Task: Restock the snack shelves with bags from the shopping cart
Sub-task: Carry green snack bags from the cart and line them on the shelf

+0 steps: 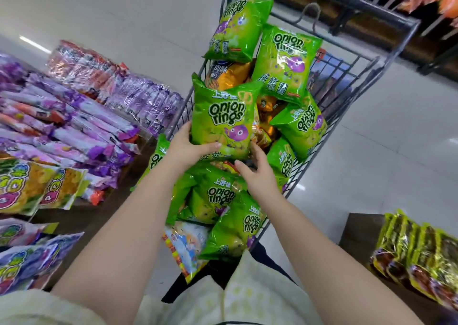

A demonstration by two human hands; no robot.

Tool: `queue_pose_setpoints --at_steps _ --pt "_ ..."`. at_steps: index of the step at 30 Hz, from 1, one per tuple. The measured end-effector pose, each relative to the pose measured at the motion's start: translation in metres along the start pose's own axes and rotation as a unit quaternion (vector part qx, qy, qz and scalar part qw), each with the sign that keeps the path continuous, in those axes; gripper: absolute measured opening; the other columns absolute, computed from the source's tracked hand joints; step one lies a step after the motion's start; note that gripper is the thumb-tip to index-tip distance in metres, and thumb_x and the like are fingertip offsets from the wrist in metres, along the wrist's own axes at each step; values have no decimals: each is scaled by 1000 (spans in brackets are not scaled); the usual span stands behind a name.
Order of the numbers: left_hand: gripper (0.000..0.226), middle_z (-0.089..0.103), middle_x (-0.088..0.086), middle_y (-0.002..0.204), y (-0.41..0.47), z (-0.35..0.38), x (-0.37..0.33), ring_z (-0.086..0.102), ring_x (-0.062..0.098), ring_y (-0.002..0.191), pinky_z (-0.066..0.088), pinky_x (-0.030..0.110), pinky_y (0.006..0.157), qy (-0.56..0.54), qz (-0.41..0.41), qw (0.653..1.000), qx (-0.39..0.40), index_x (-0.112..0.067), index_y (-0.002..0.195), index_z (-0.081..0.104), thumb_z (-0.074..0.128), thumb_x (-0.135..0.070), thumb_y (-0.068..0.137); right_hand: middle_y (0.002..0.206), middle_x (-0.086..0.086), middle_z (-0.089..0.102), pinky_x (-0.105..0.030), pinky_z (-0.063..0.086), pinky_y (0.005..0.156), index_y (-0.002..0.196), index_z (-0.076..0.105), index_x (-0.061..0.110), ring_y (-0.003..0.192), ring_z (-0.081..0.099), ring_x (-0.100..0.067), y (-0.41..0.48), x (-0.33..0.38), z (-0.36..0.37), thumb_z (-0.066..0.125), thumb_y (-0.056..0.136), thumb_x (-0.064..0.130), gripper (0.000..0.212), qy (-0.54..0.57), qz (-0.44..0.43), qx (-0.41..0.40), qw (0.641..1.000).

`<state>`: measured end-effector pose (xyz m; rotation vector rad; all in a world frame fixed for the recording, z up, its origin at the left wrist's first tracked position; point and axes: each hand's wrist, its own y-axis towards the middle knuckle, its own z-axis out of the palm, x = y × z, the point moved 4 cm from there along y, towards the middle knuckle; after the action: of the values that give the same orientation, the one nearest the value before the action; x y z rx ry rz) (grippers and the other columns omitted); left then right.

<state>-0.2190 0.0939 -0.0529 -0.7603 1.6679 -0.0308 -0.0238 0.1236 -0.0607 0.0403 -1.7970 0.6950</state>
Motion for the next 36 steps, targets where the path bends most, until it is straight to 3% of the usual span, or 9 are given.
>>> queue_pose_setpoints --at_steps 4,8,12,17,20,26,29,32,36 --pt "76 75 0 102 -26 -19 6 71 16 96 54 37 92 -98 -38 992 72 -16 114 63 95 -29 47 140 -2 52 -40 43 108 143 40 19 128 51 -16 -4 13 -3 74 84 24 68 48 2 7 999" --pt "76 74 6 107 -56 -40 20 70 24 101 53 39 90 -169 -63 978 101 -16 113 62 89 -33 45 117 -4 68 -33 52 95 125 52 18 106 66 -17 -19 24 9 80 77 14 56 85 26 106 990" --pt "63 75 4 103 -83 -62 28 69 30 101 52 50 94 -218 -61 970 84 -18 113 59 90 -18 58 116 -7 70 -40 49 99 127 54 10 109 66 -25 -32 29 33 79 76 13 57 98 27 141 985" --pt "98 66 9 125 -112 -105 33 65 28 113 50 49 97 -238 -37 969 51 -16 141 40 91 -28 59 122 -8 67 -49 45 102 129 54 20 116 61 -29 -36 38 66 87 68 35 71 88 36 193 977" --pt "88 66 11 123 -145 -123 42 66 29 110 52 46 93 -255 -31 966 -16 -21 131 49 92 -27 54 136 -10 55 -58 42 104 133 52 24 121 58 -29 -31 40 78 94 45 51 101 88 36 243 965" --pt "48 69 5 100 -234 -123 79 70 14 84 59 32 69 -293 -21 934 -206 -21 111 61 84 -11 69 132 -12 57 -55 50 95 135 52 23 115 61 -29 -57 58 109 93 43 51 105 17 19 360 933" --pt "33 68 -1 91 -287 -116 101 68 5 73 54 22 60 -303 -33 898 -318 -24 107 59 69 -1 85 124 -7 65 -50 53 88 128 58 25 109 65 -24 -86 55 135 89 55 42 82 -22 -7 423 906" --pt "32 72 -1 97 -348 -107 122 68 9 81 51 24 66 -326 -38 854 -404 -25 110 62 71 -8 85 113 -1 71 -41 49 90 118 64 25 105 67 -22 -126 49 166 79 75 20 46 -47 -29 503 862" --pt "29 74 -10 86 -426 -93 142 67 9 79 48 27 72 -363 -39 781 -507 -26 107 63 71 -8 86 108 -5 73 -38 52 93 112 66 15 101 68 -22 -191 42 205 69 83 1 32 -65 -68 582 808"
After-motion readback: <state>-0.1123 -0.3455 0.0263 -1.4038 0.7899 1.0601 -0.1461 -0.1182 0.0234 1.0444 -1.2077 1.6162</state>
